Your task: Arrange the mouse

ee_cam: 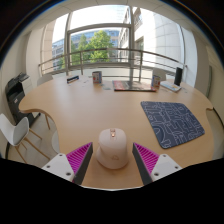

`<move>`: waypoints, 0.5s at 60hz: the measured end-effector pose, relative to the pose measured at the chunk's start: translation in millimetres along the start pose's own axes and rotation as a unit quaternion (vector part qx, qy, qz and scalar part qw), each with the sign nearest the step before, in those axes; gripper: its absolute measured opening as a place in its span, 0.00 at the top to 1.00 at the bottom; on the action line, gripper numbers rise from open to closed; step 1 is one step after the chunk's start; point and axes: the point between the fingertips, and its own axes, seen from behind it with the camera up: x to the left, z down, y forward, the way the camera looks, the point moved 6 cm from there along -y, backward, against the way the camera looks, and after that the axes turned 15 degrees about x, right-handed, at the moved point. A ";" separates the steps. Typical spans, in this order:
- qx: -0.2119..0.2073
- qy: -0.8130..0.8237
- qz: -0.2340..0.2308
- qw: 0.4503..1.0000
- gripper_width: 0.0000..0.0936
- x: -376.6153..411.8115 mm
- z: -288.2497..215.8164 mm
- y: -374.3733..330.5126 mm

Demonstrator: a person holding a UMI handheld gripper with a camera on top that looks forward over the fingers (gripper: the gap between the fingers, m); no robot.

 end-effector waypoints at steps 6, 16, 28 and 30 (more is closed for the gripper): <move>-0.003 0.000 0.004 1.000 0.26 2.7 -13.0 23.5; -0.006 -0.005 0.005 1.000 0.50 -0.6 -22.8 29.2; 0.001 -0.016 -0.012 1.000 0.57 5.2 -34.7 17.9; -0.011 -0.018 -0.018 1.000 0.57 5.4 -45.6 6.9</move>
